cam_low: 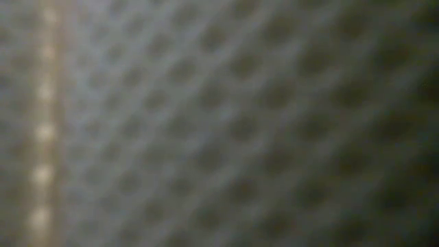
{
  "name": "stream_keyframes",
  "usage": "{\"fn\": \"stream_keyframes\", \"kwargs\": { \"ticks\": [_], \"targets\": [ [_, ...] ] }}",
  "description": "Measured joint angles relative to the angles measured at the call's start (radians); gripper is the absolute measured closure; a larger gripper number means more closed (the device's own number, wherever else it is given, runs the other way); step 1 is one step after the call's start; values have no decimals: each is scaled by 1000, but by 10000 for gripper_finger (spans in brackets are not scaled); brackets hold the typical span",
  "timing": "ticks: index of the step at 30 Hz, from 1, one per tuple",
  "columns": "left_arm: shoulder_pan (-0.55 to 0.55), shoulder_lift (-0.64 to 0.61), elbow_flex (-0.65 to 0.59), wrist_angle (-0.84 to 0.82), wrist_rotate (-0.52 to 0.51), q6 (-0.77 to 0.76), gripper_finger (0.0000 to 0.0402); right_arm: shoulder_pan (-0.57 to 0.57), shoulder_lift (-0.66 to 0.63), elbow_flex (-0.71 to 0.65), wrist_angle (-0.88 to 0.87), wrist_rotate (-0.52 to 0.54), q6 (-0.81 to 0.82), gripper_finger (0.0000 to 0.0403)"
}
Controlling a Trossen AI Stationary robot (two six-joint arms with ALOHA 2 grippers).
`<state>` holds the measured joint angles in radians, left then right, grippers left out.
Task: Sort clothes
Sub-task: Put the green shirt into the brown basket
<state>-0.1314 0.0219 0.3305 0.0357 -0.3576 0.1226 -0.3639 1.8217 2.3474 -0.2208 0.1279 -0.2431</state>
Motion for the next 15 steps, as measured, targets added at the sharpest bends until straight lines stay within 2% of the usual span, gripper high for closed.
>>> {"fn": "stream_keyframes", "kwargs": {
  "ticks": [15],
  "targets": [
    [0,0,0,0,0,0,401,-4,0,0,-318,-34,30,394]
  ]
}}
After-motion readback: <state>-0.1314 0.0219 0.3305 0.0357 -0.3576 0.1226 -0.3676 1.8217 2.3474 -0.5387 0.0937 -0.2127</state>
